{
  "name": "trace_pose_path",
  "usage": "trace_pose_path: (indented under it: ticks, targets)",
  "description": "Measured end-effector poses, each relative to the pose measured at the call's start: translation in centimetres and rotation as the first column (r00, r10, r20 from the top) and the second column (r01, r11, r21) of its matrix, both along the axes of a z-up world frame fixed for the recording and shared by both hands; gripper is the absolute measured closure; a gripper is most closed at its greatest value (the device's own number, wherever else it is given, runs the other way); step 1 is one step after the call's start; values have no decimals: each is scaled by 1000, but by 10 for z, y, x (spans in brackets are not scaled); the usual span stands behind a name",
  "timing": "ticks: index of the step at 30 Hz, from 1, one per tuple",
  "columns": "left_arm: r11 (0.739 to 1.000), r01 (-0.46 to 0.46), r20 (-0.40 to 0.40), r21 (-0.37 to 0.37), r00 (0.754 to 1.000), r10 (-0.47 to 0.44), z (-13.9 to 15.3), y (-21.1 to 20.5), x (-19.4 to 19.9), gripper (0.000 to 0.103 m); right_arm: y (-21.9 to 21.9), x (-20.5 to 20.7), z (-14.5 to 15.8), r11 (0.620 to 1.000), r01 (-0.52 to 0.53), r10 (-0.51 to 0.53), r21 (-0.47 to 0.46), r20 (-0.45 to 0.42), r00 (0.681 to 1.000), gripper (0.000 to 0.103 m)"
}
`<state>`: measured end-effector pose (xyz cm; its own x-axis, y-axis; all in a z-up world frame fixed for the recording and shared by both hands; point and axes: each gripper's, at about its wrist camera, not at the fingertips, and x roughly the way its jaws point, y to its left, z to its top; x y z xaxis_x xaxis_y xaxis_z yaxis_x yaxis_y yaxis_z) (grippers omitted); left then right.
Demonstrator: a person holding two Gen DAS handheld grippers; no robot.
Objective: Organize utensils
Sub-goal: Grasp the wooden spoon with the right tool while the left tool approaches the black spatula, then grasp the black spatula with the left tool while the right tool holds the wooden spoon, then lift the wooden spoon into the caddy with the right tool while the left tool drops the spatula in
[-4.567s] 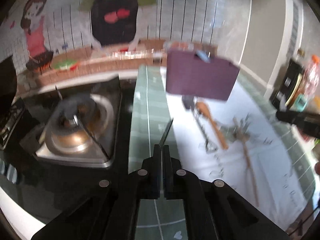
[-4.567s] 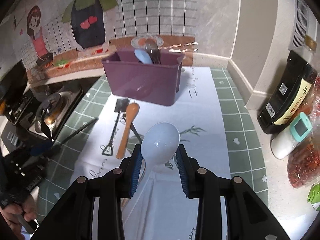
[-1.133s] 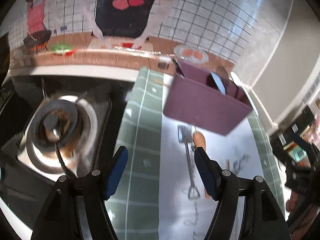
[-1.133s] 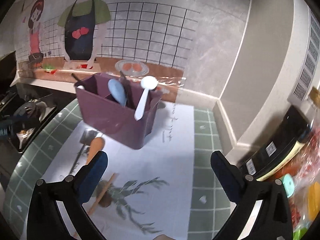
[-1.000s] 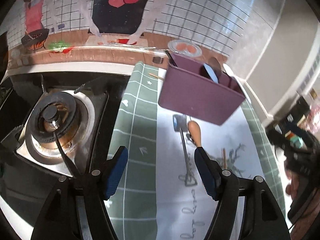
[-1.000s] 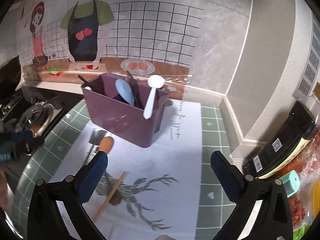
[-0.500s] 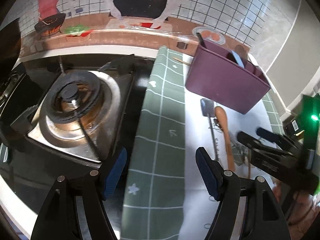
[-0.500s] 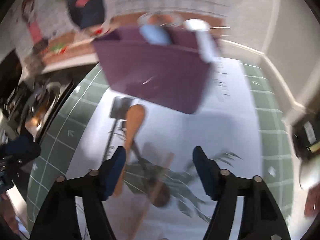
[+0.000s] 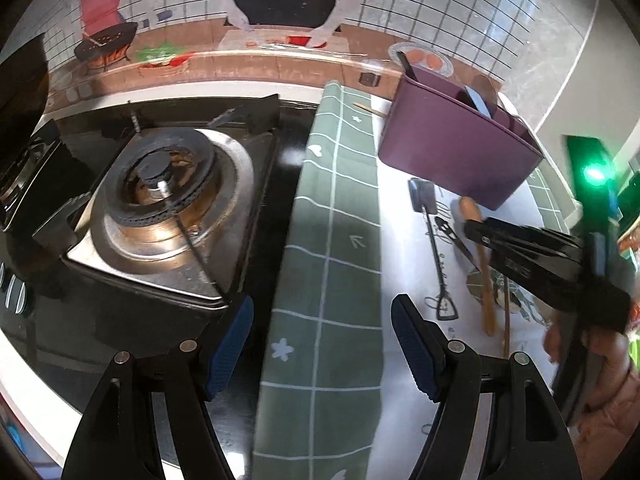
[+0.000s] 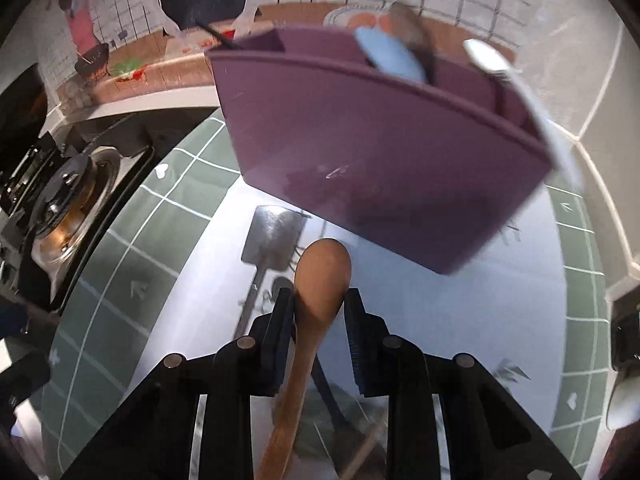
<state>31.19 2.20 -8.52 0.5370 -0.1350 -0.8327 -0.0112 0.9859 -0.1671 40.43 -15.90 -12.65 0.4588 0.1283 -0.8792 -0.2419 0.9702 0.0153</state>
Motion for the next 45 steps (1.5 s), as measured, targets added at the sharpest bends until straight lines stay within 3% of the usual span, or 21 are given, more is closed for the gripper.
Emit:
trace_pose_path:
  ticks: [7,12,14,18,24,31,33,34,37,41,44,45]
  targets:
    - [995,99,6,9,995,-99,2,-34,10,31,-53,-43,39,997,66,-69,48,56,996,80]
    - [974,191,47,-121,981,-187,2,-51,36,31,-89,-74,62,990,119,-126,79,93,988,80]
    - [970,200,37,-137,980,-197,0,-57,51,31,-91,-80,68,989,131,-139,75,114,984,80]
    - [977,197,-44,-85,978,-202,-14,-78,94,31,-92,-85,71,987,139,-149,80,134,980,80]
    - [987,161,-97,21,983,-158,-31,-105,133,32,-92,-92,71,988,136,-145,70,157,977,80]
    - [988,113,-113,105,988,-101,-42,-121,156,46,-97,-96,70,985,153,-164,86,152,975,80]
    - [983,118,-94,137,990,-106,-42,-125,156,56,-97,-97,70,984,157,-169,83,154,974,80]
    - [982,134,-82,136,989,-123,-41,-127,154,69,-96,-97,71,984,158,-169,79,157,973,80]
    - [973,172,-65,151,984,-164,-40,-130,147,69,-93,-99,72,985,158,-168,73,166,972,80]
    - [979,187,-3,77,982,-187,-29,-111,118,69,-86,-105,78,986,154,-163,59,185,969,80]
    - [980,196,87,36,976,-198,-7,-89,81,69,-83,-110,84,987,153,-161,55,199,967,80]
    - [980,197,113,19,974,-197,0,-84,72,69,-81,-113,88,987,151,-160,56,204,966,86]
